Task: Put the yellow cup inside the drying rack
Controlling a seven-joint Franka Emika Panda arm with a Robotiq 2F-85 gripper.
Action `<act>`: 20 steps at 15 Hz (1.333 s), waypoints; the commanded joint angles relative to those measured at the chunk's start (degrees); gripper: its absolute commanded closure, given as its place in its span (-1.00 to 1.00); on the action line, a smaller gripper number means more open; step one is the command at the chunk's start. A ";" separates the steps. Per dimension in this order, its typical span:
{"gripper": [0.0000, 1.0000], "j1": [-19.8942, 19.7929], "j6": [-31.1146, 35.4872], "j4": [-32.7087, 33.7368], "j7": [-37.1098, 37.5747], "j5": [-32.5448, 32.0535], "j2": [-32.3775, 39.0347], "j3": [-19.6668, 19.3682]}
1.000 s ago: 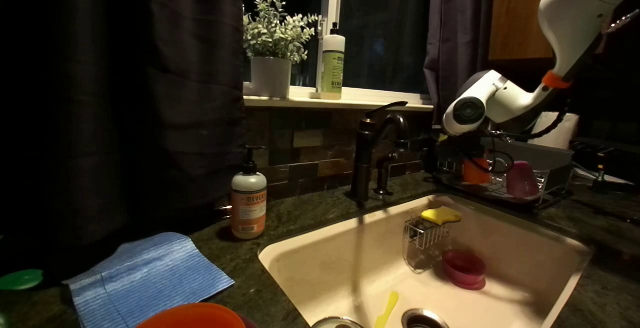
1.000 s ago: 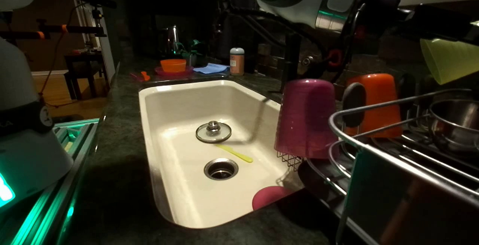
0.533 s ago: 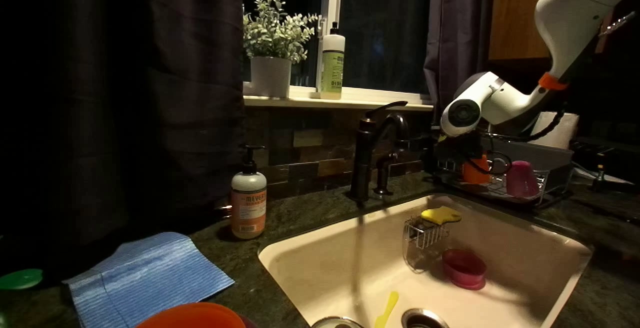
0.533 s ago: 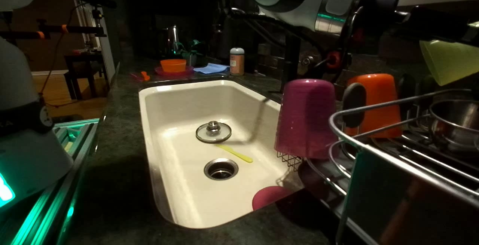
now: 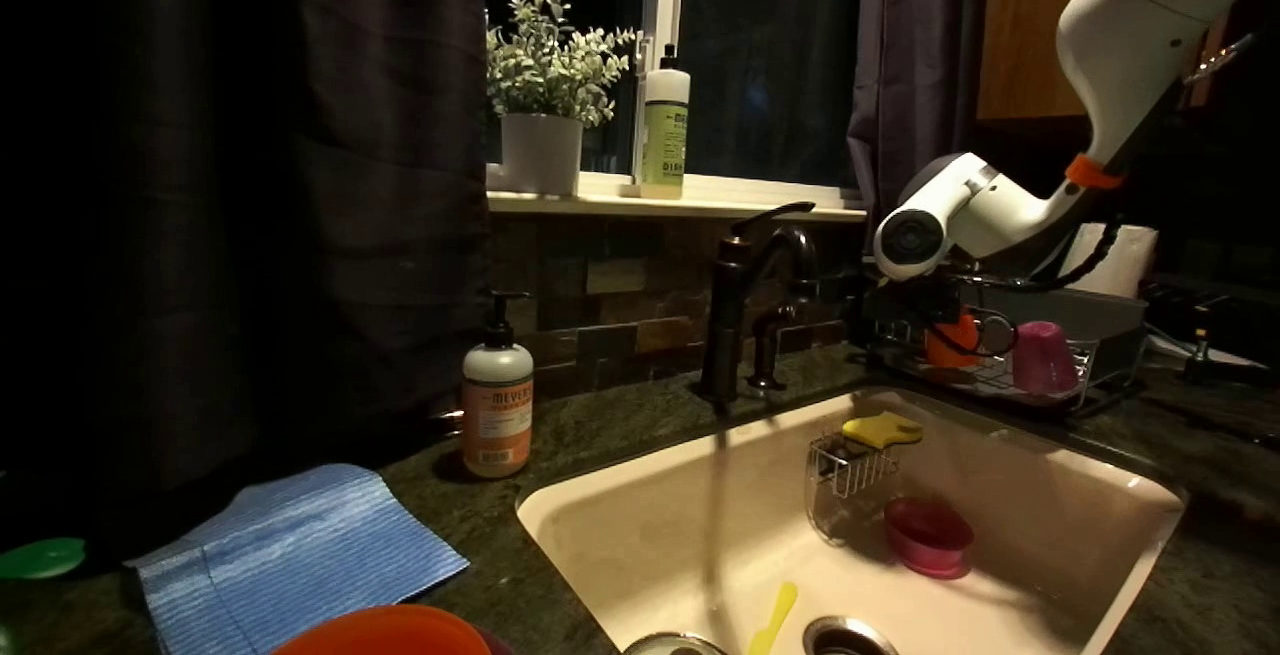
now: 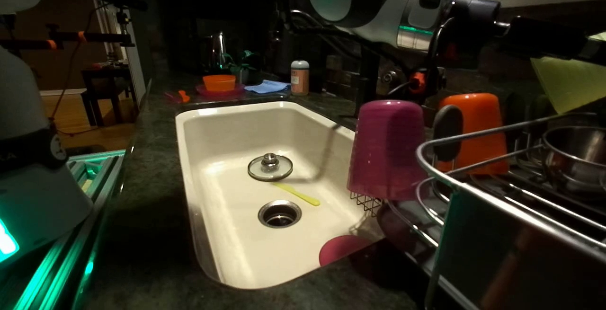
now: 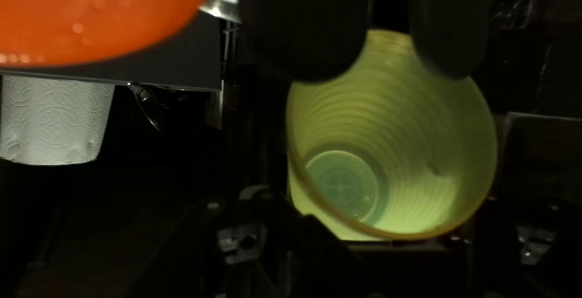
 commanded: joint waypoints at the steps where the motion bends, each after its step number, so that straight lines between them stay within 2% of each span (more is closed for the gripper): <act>1: 0.06 0.70 -2.08 -0.38 -0.40 2.52 0.91 0.63; 13: 0.06 1.88 -5.09 -0.12 1.90 1.25 2.32 1.71; 20: 0.06 2.35 -4.56 -0.28 2.79 0.52 3.44 2.54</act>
